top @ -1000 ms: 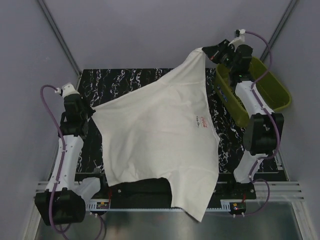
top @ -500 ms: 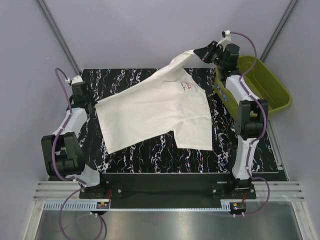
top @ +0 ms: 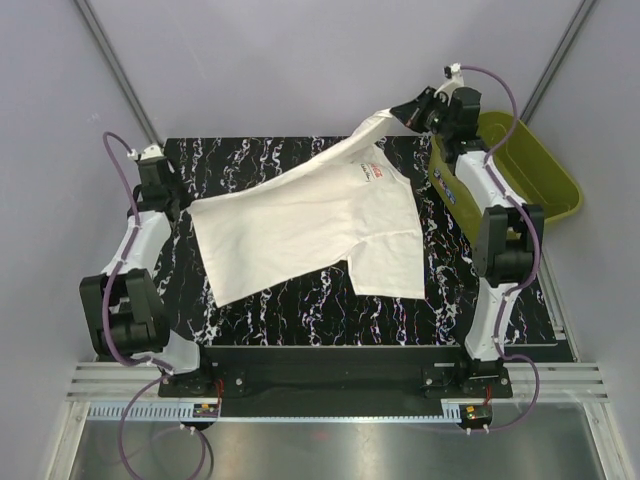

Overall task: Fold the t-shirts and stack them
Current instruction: Fold the tshirt

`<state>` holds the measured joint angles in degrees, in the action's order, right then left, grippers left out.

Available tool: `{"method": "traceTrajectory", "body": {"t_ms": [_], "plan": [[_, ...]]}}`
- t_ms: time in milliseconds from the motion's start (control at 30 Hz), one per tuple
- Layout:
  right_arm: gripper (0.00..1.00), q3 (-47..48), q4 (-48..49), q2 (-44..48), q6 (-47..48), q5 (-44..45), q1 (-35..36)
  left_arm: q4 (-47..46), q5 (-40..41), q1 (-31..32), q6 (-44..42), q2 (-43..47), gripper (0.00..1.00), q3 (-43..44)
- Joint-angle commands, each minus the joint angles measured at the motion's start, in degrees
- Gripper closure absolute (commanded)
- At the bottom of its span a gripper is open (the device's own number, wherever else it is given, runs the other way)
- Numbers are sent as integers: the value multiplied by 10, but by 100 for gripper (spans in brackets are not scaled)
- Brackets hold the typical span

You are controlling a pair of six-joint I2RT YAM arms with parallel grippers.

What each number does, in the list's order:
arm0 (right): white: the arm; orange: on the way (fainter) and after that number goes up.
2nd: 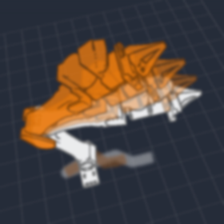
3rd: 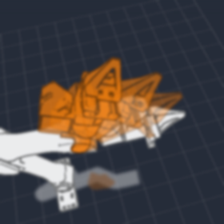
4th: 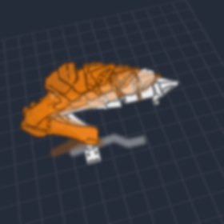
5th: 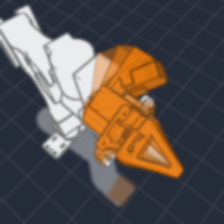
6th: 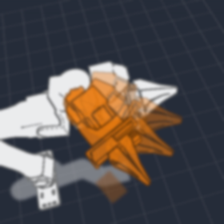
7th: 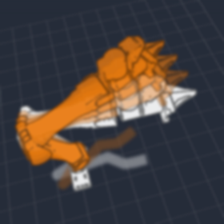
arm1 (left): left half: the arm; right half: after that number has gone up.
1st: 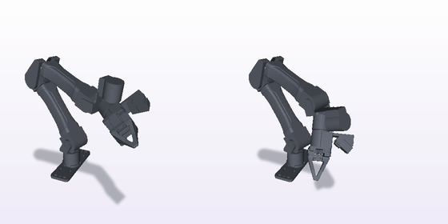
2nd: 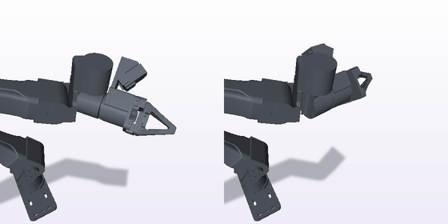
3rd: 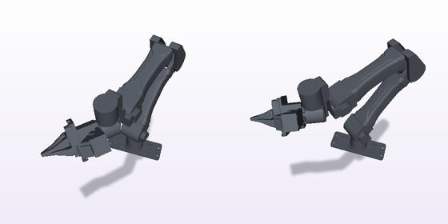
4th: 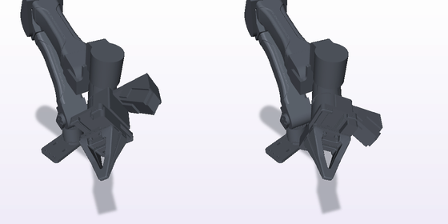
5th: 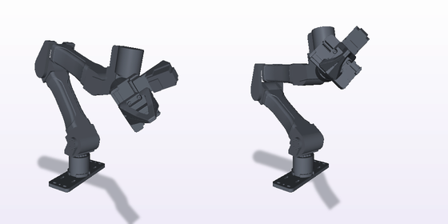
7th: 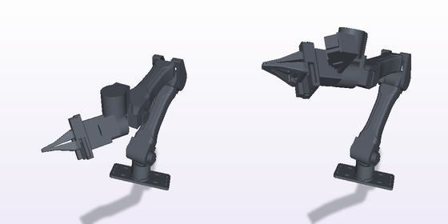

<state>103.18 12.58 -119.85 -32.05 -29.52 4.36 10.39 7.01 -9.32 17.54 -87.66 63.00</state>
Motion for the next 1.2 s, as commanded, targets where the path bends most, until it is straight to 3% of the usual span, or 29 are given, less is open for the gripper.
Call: {"method": "traceTrajectory", "body": {"t_ms": [0,267,533,700,933,1033,1167], "plan": [[100,5,7,148,9,30,1,10,-61,-3,34,99,100,36],[100,82,-62,295,34,36,1,91,-133,-3,77,304,100,174],[100,80,-82,486,32,40,1,201,-132,4,50,392,100,416],[100,84,-96,588,31,40,1,248,-133,6,53,432,100,512],[100,139,-109,618,15,41,5,285,-116,15,54,436,100,627],[100,139,-104,600,6,43,6,295,-102,16,50,422,100,622],[100,104,-81,546,-20,38,6,286,-91,17,43,405,100,551]]}}
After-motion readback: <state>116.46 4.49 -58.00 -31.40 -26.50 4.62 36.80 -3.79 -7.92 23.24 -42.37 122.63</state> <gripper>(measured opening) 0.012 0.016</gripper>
